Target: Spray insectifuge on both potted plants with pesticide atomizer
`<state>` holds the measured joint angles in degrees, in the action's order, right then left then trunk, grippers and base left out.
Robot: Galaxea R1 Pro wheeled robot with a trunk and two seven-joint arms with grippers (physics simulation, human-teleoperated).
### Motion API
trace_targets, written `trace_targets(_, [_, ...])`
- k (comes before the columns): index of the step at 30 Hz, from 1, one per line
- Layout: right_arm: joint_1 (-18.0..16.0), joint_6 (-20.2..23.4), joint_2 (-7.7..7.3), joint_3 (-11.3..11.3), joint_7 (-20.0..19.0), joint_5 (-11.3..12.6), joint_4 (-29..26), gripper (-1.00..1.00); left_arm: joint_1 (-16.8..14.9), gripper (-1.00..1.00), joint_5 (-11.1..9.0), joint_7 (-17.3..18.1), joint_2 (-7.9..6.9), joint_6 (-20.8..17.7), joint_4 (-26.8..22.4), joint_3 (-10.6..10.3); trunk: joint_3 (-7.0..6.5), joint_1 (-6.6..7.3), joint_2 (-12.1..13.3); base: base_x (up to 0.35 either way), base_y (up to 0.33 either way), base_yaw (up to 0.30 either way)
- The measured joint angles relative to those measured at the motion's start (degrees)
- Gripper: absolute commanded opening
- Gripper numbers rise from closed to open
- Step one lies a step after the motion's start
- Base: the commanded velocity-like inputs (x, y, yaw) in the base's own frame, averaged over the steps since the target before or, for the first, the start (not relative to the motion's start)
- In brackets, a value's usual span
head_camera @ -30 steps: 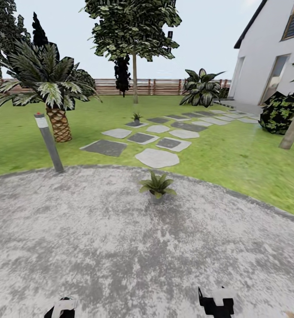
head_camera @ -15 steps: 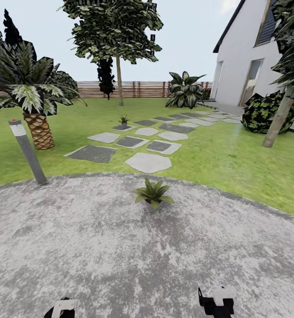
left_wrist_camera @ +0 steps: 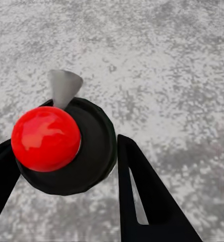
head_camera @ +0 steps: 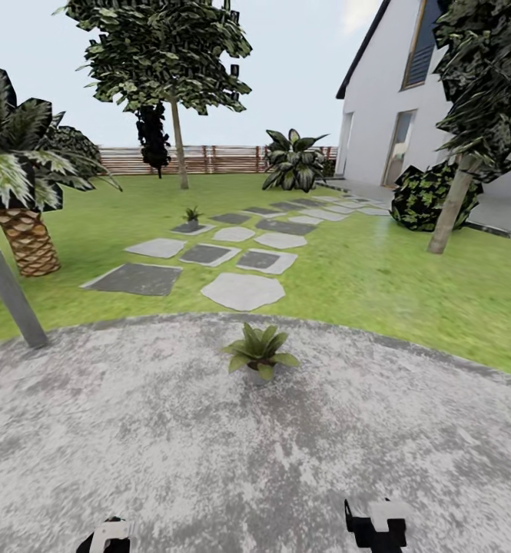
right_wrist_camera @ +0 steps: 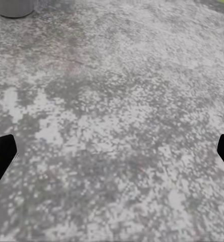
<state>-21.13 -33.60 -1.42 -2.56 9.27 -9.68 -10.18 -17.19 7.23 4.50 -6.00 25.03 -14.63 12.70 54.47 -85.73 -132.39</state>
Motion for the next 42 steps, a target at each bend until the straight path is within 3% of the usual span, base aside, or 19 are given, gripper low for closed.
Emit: trace_targets(42, [0.00, 0.00, 0.05, 0.02, -0.04, -0.07, 0.00, 1.00, 0.00, -1.00, 0.00, 0.00, 0.00, 0.00, 0.02, 0.00, -2.16, 0.00, 0.00, 0.167, 0.303, -0.216])
